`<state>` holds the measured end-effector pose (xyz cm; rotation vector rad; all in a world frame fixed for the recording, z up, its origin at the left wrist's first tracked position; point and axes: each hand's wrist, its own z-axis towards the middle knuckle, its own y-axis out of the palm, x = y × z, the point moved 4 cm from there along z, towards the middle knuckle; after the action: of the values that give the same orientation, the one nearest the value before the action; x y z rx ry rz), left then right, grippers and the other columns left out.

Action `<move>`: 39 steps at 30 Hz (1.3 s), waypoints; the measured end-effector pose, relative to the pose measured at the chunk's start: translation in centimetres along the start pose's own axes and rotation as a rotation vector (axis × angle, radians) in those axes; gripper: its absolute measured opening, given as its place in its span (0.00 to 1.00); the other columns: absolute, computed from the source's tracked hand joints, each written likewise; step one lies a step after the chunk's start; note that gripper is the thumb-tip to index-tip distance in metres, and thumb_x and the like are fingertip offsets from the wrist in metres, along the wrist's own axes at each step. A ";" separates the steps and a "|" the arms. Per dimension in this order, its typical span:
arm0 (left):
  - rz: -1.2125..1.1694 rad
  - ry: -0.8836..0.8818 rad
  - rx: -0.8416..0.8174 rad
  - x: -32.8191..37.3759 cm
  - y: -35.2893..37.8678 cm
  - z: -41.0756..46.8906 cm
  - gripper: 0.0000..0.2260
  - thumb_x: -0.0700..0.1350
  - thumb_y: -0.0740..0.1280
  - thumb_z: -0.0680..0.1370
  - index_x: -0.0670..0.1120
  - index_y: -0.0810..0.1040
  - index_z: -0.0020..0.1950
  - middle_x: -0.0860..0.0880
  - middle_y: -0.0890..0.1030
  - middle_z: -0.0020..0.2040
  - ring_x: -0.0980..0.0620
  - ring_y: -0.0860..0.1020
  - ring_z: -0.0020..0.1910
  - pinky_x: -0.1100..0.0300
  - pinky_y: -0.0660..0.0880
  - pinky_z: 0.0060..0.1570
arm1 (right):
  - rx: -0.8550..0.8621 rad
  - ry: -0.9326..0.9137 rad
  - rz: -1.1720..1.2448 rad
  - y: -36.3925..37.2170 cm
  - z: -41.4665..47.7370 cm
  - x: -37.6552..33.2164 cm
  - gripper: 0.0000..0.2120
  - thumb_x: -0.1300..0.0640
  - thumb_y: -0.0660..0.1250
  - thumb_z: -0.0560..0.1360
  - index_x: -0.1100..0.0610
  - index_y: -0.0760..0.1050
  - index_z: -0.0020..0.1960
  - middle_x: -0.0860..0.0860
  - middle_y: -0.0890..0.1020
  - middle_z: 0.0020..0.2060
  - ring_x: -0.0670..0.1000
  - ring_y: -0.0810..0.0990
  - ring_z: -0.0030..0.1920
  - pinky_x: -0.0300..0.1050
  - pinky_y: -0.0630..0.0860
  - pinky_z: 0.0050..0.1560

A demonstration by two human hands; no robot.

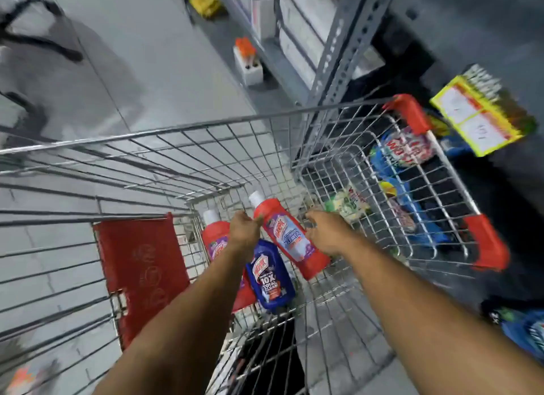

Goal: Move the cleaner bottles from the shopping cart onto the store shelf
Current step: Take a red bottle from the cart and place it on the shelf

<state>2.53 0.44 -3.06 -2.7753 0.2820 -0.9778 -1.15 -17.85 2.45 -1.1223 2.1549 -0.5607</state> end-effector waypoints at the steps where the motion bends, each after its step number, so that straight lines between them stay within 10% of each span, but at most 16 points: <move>1: 0.013 0.000 -0.007 0.0 0.4 1.0 0.10 0.45 0.72 0.71 0.38 0.76 0.40 0.45 0.74 0.30 0.48 0.72 0.30 0.62 0.66 0.23 | -0.016 0.023 0.024 0.9 1.4 0.5 0.15 0.60 0.64 0.74 0.56 0.71 0.61 0.59 0.79 0.57 0.59 0.79 0.52 0.53 0.79 0.52; 16: -0.016 -0.157 -0.077 -2.6 3.0 4.0 0.08 0.41 0.68 0.75 0.36 0.79 0.46 0.43 0.78 0.36 0.49 0.75 0.33 0.56 0.77 0.37 | -0.044 0.161 0.464 5.1 6.9 2.3 0.19 0.64 0.69 0.71 0.57 0.75 0.61 0.47 0.79 0.53 0.55 0.81 0.52 0.51 0.78 0.56; 19: -0.147 -0.061 -0.120 -1.9 2.4 1.8 0.07 0.39 0.67 0.76 0.35 0.78 0.47 0.46 0.78 0.33 0.55 0.74 0.27 0.67 0.71 0.25 | -0.028 0.149 0.560 3.9 6.0 2.2 0.23 0.66 0.70 0.70 0.58 0.73 0.64 0.49 0.78 0.58 0.53 0.79 0.56 0.49 0.75 0.60; 26: -0.168 0.281 -0.234 5.2 -0.1 -6.6 0.05 0.39 0.73 0.70 0.39 0.81 0.44 0.48 0.84 0.34 0.58 0.80 0.34 0.66 0.76 0.37 | 0.063 0.011 0.680 -2.8 -1.8 0.7 0.24 0.68 0.72 0.67 0.57 0.73 0.62 0.47 0.79 0.51 0.51 0.79 0.55 0.51 0.74 0.62; 34: -0.094 0.789 -0.478 18.9 -0.1 -22.6 0.11 0.42 0.75 0.65 0.50 0.84 0.46 0.51 0.87 0.43 0.51 0.83 0.45 0.52 0.79 0.51 | 0.417 -0.253 1.024 -12.1 -16.8 -0.2 0.22 0.74 0.70 0.67 0.47 0.76 0.48 0.38 0.85 0.37 0.36 0.81 0.41 0.33 0.78 0.47; 39: 0.006 1.024 -0.745 23.2 6.4 -34.6 0.12 0.33 0.71 0.69 0.46 0.82 0.49 0.54 0.87 0.40 0.58 0.83 0.40 0.64 0.80 0.42 | 0.710 -0.379 1.170 -16.0 -27.4 5.2 0.25 0.77 0.67 0.67 0.48 0.74 0.48 0.37 0.85 0.36 0.34 0.81 0.40 0.30 0.77 0.45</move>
<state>-2.39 -15.15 35.82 -2.4593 0.9328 -2.6603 -13.69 -28.78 30.01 0.4183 1.6563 -0.4183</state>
